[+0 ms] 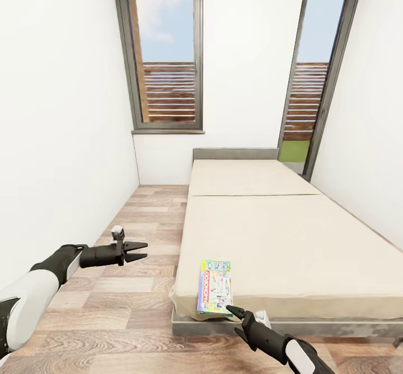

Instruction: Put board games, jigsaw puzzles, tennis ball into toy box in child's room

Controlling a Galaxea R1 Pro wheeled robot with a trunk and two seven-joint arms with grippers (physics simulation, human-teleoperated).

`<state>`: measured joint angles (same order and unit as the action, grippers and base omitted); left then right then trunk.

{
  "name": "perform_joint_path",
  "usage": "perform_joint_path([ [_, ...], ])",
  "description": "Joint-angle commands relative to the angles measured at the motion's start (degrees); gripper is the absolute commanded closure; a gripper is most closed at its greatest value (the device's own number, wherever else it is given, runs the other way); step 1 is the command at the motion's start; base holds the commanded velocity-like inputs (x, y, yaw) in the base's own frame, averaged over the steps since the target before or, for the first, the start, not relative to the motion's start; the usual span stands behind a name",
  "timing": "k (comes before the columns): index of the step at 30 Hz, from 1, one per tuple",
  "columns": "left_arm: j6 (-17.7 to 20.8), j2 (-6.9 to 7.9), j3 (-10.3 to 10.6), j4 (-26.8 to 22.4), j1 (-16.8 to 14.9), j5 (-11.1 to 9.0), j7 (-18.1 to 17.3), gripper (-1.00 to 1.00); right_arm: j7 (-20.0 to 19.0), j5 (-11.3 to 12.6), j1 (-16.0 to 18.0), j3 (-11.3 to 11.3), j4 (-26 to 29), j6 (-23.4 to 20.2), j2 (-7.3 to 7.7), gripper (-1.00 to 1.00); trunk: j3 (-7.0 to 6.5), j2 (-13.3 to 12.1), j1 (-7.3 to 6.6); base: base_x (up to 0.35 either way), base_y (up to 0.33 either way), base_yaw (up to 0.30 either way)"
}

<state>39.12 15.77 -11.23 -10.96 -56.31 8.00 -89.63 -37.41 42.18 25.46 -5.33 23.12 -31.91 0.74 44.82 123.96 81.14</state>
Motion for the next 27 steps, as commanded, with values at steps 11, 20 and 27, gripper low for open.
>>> perform_joint_path([
  [11,0.61,0.02,-0.37,-0.03,-0.03,0.61,-0.37,-1.00,-0.06,0.11,0.03,-0.21,0.00,-0.43,-0.04,-1.00,0.06,0.03,-0.01,0.049,0.046,0.000],
  [20,0.61,0.04,-0.37,-0.03,-0.03,0.61,-0.37,-1.00,-0.04,0.10,0.03,-0.21,0.00,-0.43,-0.04,-1.00,0.06,0.03,-0.01,0.004,0.003,0.000],
  [27,0.61,-0.03,-0.37,-0.03,-0.03,0.61,-0.37,-1.00,-0.03,0.10,0.03,-0.21,0.00,-0.43,-0.04,-1.00,0.06,0.03,-0.01,0.077,0.052,0.000],
])
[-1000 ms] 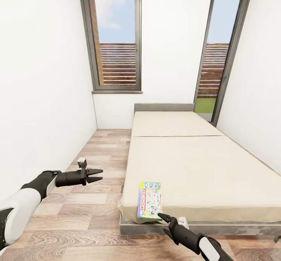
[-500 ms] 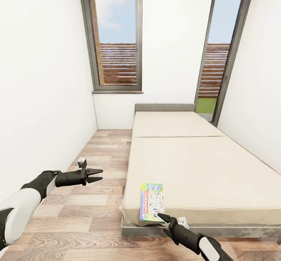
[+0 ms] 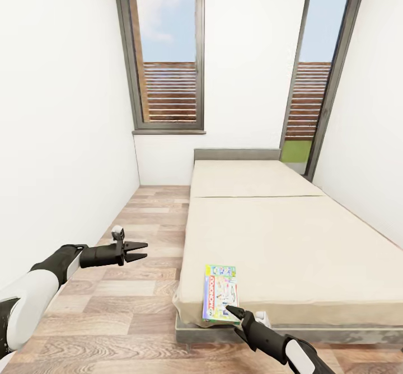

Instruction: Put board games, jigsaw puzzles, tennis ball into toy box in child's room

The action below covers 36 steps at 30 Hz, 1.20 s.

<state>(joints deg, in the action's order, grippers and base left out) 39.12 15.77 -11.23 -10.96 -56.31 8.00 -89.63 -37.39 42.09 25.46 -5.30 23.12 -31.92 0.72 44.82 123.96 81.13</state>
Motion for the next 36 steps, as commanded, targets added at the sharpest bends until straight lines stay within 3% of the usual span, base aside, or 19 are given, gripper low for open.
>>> perform_joint_path([
  [1,0.61,-0.02,-0.37,-0.03,-0.03,0.61,-0.37,-1.00,-0.05,0.19,0.03,-0.23,0.00,-0.42,-0.02,-1.00,0.06,0.03,0.00,0.071,0.044,0.000],
  [30,0.61,-0.03,-0.37,-0.03,-0.03,0.61,-0.37,-1.00,-0.05,0.18,0.03,-0.23,0.00,-0.38,-0.02,-1.00,0.06,0.03,0.00,0.007,0.005,0.000],
  [31,0.61,-0.03,-0.37,-0.03,-0.03,0.61,-0.37,-1.00,-0.05,0.20,0.03,-0.23,0.00,-0.40,-0.02,1.00,0.06,0.03,0.00,0.000,0.000,0.000],
  [36,0.67,-0.08,-0.37,-0.03,-0.03,0.60,-0.37,-1.00,-0.05,0.20,0.03,-0.23,0.00,-0.41,-0.02,1.00,-0.84,-1.98,-1.10,0.000,0.000,0.000],
])
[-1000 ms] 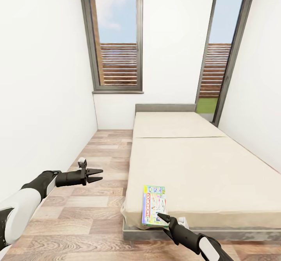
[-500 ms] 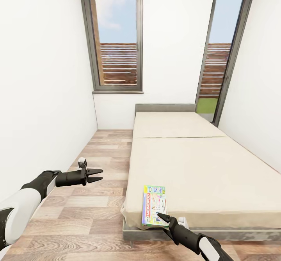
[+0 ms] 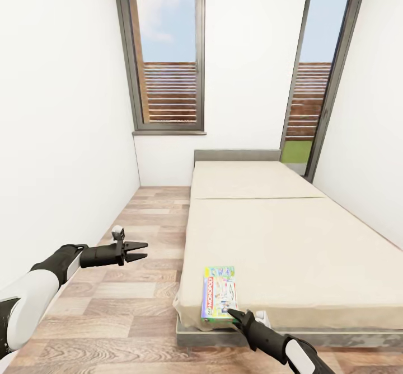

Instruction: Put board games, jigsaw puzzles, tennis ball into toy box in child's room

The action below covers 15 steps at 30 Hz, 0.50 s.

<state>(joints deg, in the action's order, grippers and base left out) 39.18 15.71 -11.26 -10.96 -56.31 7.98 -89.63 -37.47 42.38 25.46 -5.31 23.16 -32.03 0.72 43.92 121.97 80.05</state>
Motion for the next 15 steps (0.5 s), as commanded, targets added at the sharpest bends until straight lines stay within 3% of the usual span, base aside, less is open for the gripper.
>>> perform_joint_path([
  [1,0.62,-0.03,-0.34,-0.02,-0.03,0.59,-0.37,-1.00,0.03,-0.08,0.03,-0.23,-0.04,-0.30,-0.01,1.00,-0.12,-0.39,-0.23,0.000,0.000,0.000],
  [15,0.64,-0.06,-0.34,-0.02,-0.03,0.62,-0.37,-1.00,-0.38,-0.11,0.03,-0.23,0.10,-0.03,-0.01,1.00,-2.64,-6.01,-3.31,0.000,0.000,0.000],
])
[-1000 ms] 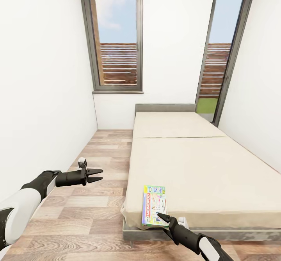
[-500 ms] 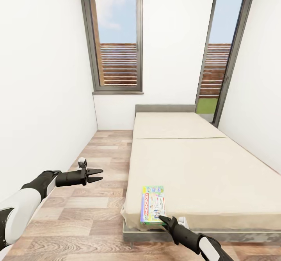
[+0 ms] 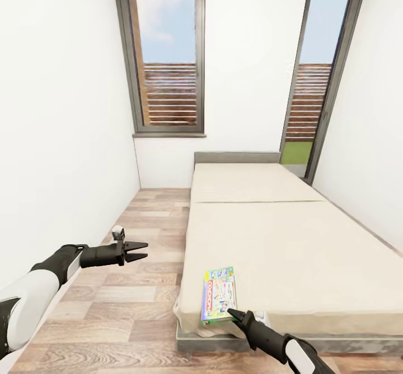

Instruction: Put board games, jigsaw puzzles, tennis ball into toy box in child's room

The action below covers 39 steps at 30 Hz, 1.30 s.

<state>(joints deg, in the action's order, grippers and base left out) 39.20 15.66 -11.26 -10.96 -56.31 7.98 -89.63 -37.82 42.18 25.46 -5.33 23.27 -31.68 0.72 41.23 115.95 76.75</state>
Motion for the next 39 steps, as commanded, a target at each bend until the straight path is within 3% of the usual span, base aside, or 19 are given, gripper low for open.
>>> perform_joint_path([
  [1,0.61,-0.02,-0.34,-0.02,-0.03,0.62,-0.37,-1.00,-0.18,0.10,0.03,-0.20,0.09,-0.37,-0.02,1.00,-0.12,-0.39,-0.23,0.000,0.000,0.000],
  [23,0.61,-0.02,-0.24,-0.06,-0.03,0.63,-0.37,-1.00,-4.08,0.10,-0.04,-0.20,3.72,-0.23,0.07,1.00,-4.07,-9.21,-5.07,0.000,0.000,0.000],
  [30,0.61,0.06,-0.13,-0.11,-0.03,0.66,-0.37,-1.00,-3.82,0.08,0.22,-0.12,14.02,-1.33,1.06,1.00,-5.33,-12.02,-6.60,0.000,0.000,0.000],
  [34,0.64,0.08,-0.09,-0.11,-0.03,0.71,-0.37,-1.00,-3.12,-0.07,0.55,-0.15,23.27,-5.94,1.45,1.00,-6.05,-13.62,-7.48,0.000,0.000,0.000],
  [39,0.69,0.07,-0.08,-0.31,-0.03,0.71,-0.37,-1.00,-3.29,0.38,0.47,-0.65,28.06,-9.93,2.42,1.00,-6.95,-15.63,-8.58,0.000,0.000,0.000],
])
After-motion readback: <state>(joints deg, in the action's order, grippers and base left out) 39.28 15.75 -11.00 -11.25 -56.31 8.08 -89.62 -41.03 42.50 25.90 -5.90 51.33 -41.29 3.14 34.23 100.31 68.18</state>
